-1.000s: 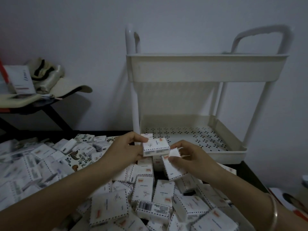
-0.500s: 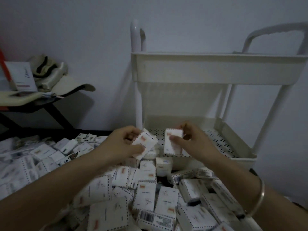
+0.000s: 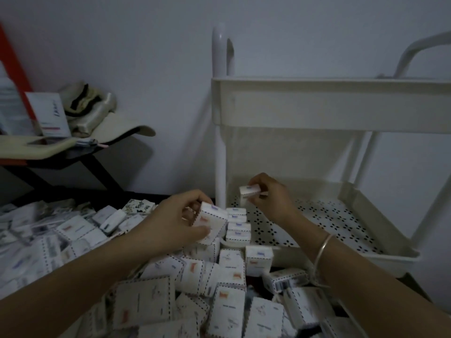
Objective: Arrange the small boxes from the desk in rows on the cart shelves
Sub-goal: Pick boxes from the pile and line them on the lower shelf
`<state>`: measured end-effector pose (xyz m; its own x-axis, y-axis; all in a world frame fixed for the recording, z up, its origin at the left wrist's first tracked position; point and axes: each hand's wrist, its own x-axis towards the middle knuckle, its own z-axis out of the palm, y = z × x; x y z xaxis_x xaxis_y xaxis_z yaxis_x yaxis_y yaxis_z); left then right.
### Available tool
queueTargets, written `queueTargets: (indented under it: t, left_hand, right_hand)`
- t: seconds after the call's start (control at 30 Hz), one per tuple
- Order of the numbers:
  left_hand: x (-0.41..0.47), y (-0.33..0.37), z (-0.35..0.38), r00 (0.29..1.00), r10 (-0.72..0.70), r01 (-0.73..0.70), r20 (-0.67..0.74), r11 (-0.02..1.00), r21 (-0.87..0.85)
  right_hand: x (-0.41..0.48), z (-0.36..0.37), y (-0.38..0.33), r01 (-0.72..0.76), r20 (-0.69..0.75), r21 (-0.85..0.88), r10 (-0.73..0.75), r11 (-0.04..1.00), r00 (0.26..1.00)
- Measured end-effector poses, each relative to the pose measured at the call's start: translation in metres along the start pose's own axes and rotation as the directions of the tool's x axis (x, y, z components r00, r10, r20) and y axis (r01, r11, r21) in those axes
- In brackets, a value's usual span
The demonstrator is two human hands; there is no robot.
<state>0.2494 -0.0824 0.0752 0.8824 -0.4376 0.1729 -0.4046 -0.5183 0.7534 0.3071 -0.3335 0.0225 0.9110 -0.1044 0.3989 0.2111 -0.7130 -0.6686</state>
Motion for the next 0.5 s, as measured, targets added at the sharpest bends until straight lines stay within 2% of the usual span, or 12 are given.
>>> queueTargets:
  t: [0.07,0.2,0.33,0.43,0.5]
  left_hand:
    - [-0.002,0.0,0.0,0.999,0.029,-0.028,-0.02,0.998,0.058]
    - [-0.011,0.013,0.004,0.98,0.158,-0.116,-0.12,0.947,0.299]
    - [-0.011,0.038,0.016,0.948,0.306,-0.251,-0.087,0.888,0.386]
    - [-0.001,0.059,0.024,0.918,0.393,-0.315,-0.06,0.812,0.492]
    - [0.016,0.07,0.029,0.89,0.456,-0.358,-0.004,0.703,0.614]
  right_hand:
    - [0.001,0.005,0.0,-0.06,0.092,0.08,0.052,0.995,0.994]
    - [-0.001,0.012,0.001,-0.124,0.232,0.113,0.095,0.986,0.968]
    - [-0.008,0.02,0.005,-0.229,0.286,0.177,0.172,0.957,0.943]
    - [-0.015,0.017,0.001,-0.391,0.326,0.333,0.284,0.858,0.902]
    - [-0.016,0.014,0.002,-0.487,0.379,0.419,0.34,0.766,0.861]
